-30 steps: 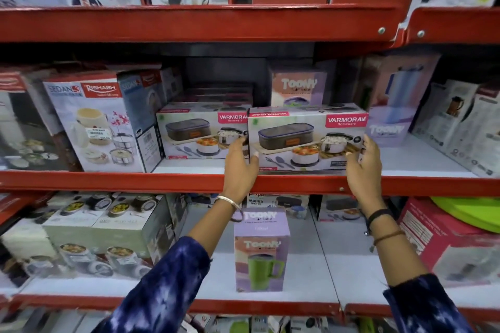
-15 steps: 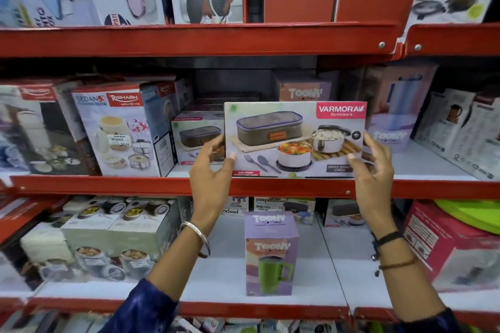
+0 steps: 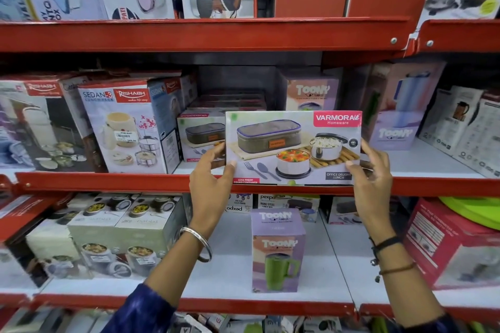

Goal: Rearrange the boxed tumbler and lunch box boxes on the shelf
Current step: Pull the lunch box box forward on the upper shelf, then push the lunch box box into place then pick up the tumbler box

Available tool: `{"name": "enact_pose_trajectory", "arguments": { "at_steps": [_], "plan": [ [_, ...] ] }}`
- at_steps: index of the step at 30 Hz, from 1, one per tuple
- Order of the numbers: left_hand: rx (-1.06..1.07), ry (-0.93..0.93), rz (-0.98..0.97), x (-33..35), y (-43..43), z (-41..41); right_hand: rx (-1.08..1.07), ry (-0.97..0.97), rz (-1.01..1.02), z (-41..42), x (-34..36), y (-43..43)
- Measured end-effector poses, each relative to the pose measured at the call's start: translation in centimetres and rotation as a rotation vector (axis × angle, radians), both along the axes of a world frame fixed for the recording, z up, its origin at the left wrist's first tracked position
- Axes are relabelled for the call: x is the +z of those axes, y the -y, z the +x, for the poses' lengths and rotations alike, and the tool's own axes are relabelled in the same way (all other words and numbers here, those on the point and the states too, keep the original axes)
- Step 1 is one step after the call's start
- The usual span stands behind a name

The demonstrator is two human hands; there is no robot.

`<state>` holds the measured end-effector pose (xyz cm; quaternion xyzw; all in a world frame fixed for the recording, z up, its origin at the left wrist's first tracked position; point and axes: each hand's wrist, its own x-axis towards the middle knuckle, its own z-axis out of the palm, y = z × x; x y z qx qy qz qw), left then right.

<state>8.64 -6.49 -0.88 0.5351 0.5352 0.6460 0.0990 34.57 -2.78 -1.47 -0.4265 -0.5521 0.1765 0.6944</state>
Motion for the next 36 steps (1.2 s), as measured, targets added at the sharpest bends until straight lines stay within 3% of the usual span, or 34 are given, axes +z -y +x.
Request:
{"name": "enact_pose_trajectory", "arguments": {
  "at_steps": [11, 18, 21, 28, 36],
  "plan": [
    [0.096, -0.196, -0.020, 0.9, -2.9, -3.8, 0.067, 0.219, 0.001, -7.6, 0.8, -4.9],
    [0.079, -0.191, -0.129, -2.2, -5.8, -6.9, 0.115, 0.348, -0.072, -11.3, -1.8, -7.0],
    [0.073, -0.209, -0.179, -3.4, -6.7, -7.6, 0.070, 0.440, -0.102, -12.1, -2.9, -7.3],
    [0.089, -0.496, -0.115, -3.8, -8.1, -6.8, -0.047, 0.811, 0.084, -12.6, -1.7, -8.4],
    [0.148, -0.510, -0.195, -4.6, -8.3, -6.3, -0.062, 0.842, 0.061, -12.4, -1.7, -8.4]
  ]
}}
